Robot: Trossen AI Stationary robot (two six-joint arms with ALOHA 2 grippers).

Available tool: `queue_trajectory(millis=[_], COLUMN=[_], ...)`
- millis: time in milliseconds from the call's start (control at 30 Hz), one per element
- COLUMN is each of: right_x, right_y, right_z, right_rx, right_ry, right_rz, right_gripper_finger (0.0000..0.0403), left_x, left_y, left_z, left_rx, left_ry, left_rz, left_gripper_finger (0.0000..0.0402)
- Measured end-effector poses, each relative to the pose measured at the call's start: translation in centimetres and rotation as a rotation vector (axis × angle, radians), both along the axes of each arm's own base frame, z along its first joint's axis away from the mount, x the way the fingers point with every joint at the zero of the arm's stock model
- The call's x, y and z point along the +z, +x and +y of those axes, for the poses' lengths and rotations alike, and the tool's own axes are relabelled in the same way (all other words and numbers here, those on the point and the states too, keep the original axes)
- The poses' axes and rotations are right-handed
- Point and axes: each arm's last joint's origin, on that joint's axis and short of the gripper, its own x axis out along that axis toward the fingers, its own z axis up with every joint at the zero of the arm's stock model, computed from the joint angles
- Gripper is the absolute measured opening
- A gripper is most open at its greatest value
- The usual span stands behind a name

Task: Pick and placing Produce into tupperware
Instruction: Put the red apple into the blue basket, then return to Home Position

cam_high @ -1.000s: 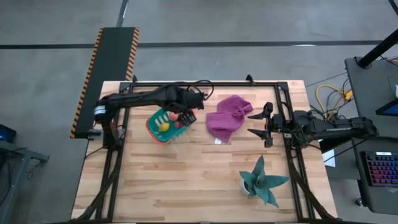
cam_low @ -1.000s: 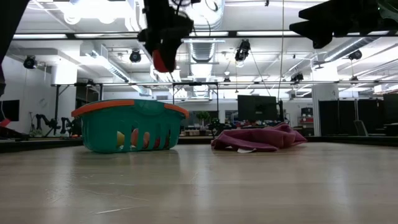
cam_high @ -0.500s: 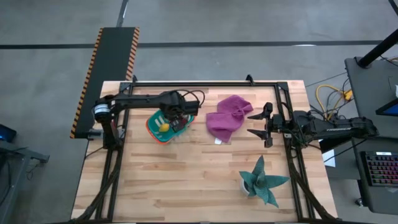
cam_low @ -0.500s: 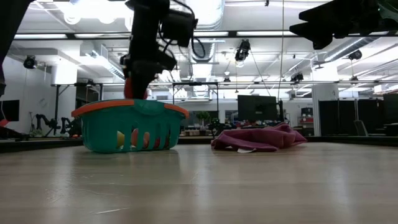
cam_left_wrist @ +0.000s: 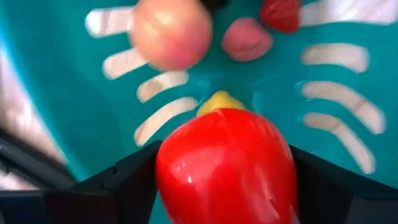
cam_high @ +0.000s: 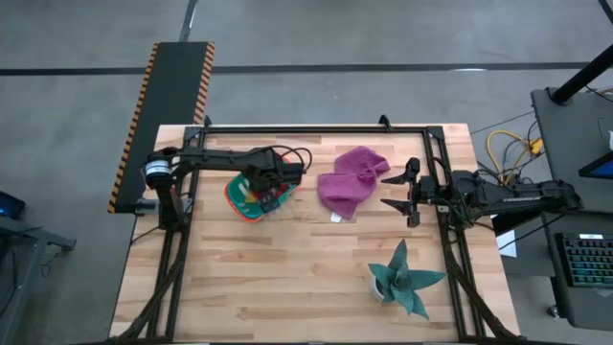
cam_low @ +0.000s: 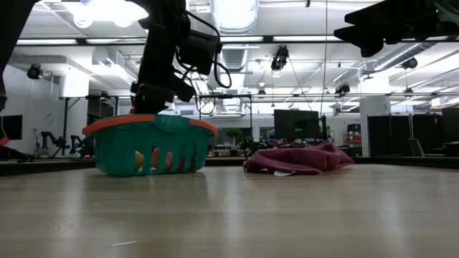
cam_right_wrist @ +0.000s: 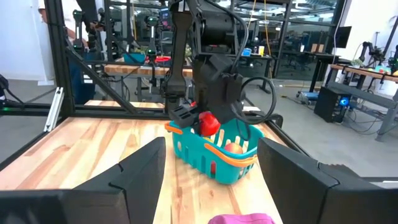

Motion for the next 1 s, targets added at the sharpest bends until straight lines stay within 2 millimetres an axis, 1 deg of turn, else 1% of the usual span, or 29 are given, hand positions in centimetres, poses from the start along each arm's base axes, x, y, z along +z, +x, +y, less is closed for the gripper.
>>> queue_trajectory(millis=[233, 367, 433, 500, 567, 667, 767, 867, 933, 1000], right_x=[0.0, 0.0, 0.0, 0.0, 0.0, 0.0, 0.0, 0.0, 0.0, 0.0], right_y=[0.0, 0.0, 0.0, 0.0, 0.0, 0.0, 0.0, 0.0, 0.0, 0.0], right_z=[0.0, 0.0, 0.0, 0.0, 0.0, 0.0, 0.0, 0.0, 0.0, 0.0], right_rx=[-0.002, -0.002, -0.002, -0.002, -0.002, -0.003, -0.002, -0.003, -0.003, -0.003], right_ry=[0.0, -0.001, -0.001, -0.003, -0.004, -0.008, -0.008, -0.011, -0.016, -0.033], right_rz=[0.0, 0.0, 0.0, 0.0, 0.0, 0.0, 0.0, 0.001, 0.001, 0.002], right_gripper_finger=[0.0247, 0.0247, 0.0247, 0.0247, 0.0247, 0.0247, 0.0247, 0.0247, 0.0247, 0.0247], left_x=[0.1, 0.2, 0.6, 1.6, 3.0, 6.0, 9.6, 13.2, 15.4, 17.7], left_y=[0.5, 0.5, 0.6, 0.8, 0.8, 0.8, 1.5, 3.0, 4.2, 5.4], left_z=[0.1, 0.1, 0.1, 0.2, 0.2, 0.5, 0.7, 0.3, -0.6, -1.8], left_rx=[-0.037, -0.045, -0.057, -0.075, -0.104, -0.129, -0.133, -0.232, -0.357, -0.518], left_ry=[-0.009, -0.011, -0.013, -0.012, -0.003, 0.074, 0.13, 0.191, 0.228, 0.274], left_rz=[-0.049, -0.047, -0.044, -0.046, -0.03, -0.019, -0.152, -0.435, -0.671, -0.918], left_gripper_finger=[0.0322, 0.0334, 0.0335, 0.0336, 0.0336, 0.0336, 0.0336, 0.0332, 0.0325, 0.0316])
